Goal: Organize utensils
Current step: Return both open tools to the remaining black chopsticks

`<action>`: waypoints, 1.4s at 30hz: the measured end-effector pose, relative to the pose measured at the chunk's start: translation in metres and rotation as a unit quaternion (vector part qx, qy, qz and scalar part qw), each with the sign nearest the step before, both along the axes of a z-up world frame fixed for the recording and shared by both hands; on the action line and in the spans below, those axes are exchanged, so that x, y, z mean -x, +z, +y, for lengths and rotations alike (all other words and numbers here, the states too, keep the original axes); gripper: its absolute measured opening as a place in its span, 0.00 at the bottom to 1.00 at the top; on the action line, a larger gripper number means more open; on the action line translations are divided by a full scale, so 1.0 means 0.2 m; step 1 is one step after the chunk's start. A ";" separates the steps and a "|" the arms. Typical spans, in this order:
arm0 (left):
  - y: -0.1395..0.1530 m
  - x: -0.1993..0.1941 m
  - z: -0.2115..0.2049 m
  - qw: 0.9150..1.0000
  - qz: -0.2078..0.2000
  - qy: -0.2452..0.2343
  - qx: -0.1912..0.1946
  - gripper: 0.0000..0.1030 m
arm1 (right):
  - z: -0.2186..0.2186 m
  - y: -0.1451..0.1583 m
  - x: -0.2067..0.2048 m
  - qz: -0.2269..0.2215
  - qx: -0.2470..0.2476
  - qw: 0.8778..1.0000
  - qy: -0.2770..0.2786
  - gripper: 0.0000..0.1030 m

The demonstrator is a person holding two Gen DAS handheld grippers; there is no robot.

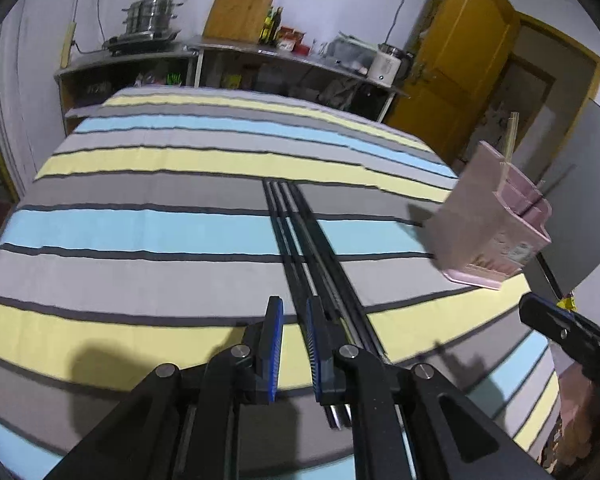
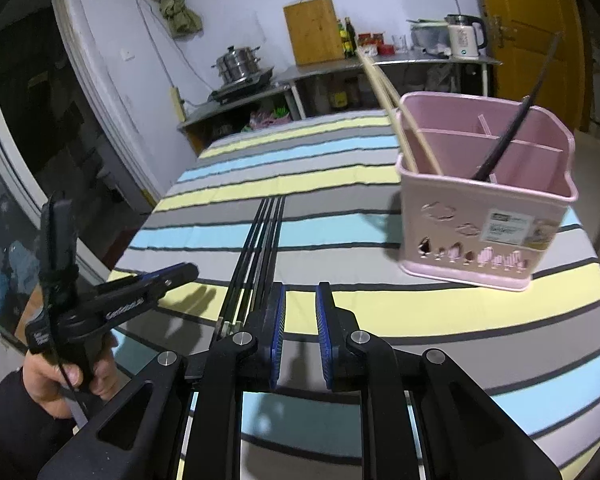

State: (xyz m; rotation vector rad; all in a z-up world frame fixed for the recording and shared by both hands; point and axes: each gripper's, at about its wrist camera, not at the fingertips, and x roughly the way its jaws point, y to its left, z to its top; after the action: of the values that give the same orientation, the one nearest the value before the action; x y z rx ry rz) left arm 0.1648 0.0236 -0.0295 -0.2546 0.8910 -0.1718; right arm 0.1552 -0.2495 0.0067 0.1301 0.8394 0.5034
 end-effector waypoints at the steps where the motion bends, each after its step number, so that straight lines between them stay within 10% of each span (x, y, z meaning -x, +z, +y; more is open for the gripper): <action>1: -0.02 -0.02 0.00 1.000 0.003 0.002 -0.001 0.12 | 0.02 -0.02 -0.02 0.004 0.002 1.000 0.004 0.15; 17: -0.15 -0.36 0.01 1.000 0.023 0.013 -0.009 0.18 | 0.24 -0.22 -0.24 0.045 0.021 0.998 0.037 0.15; 42: -0.16 -0.32 0.03 0.998 0.013 0.024 -0.055 0.23 | 0.32 -0.25 -0.37 0.048 0.023 0.998 0.044 0.15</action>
State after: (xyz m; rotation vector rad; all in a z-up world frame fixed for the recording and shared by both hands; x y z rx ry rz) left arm 0.2290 0.0305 -0.0614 -0.1755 0.9157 -0.0735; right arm 0.2288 -0.1849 -0.0424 0.0758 0.9522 0.5633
